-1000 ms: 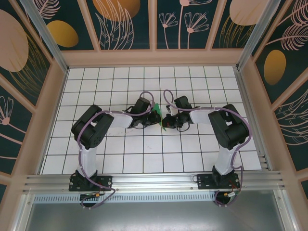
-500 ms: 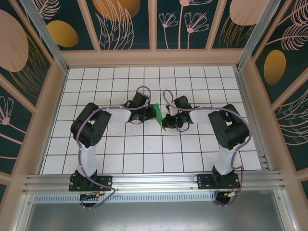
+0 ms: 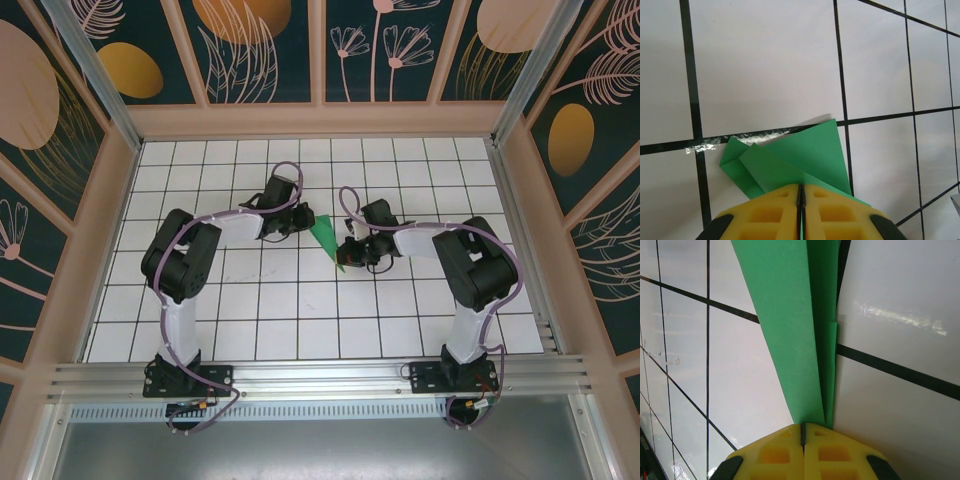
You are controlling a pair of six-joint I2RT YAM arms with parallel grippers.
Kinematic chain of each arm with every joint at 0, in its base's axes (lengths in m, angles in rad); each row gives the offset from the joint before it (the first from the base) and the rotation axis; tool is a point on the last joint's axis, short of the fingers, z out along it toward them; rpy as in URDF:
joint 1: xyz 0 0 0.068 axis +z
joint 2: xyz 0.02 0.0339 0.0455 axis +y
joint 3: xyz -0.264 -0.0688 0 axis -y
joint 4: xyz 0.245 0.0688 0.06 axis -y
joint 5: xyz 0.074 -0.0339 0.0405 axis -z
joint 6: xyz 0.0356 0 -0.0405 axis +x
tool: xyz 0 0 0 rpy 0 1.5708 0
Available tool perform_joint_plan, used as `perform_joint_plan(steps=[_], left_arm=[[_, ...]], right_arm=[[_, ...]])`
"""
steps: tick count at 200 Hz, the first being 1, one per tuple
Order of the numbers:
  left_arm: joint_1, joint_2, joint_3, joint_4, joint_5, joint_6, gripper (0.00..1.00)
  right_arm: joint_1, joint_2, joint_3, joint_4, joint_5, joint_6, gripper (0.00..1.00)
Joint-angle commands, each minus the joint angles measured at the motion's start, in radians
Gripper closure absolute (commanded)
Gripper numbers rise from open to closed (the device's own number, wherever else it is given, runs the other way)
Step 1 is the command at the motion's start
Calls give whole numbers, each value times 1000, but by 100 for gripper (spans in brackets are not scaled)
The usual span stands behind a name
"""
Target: Fold a paper plane with a square sheet of paper (pick it up from the middle)
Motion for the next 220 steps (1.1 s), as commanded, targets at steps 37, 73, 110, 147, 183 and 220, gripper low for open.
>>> perform_joint_plan(steps=[37,73,110,147,183,220], left_arm=[[-49,-102,-73,80,69,23,85],[-93,-44,-62,88,85,3,85],[-107,17,-39,44,68,-3,86],[-104,32,-32,-8,-22,12,86],[-91,38,-35,-11,-54,7,87],[-58,45,-30,-11,-57,19,86]], right_arm=[[-1,82,-43,-174,148,-28,97],[-1,86,-44,-174,153,-27,97],[-1,94,-48,-170,153,-25,97],[-3,118,-48,-170,156,-23,97],[-7,126,-51,-182,173,-16,97],[-7,128,-55,-190,182,-13,98]])
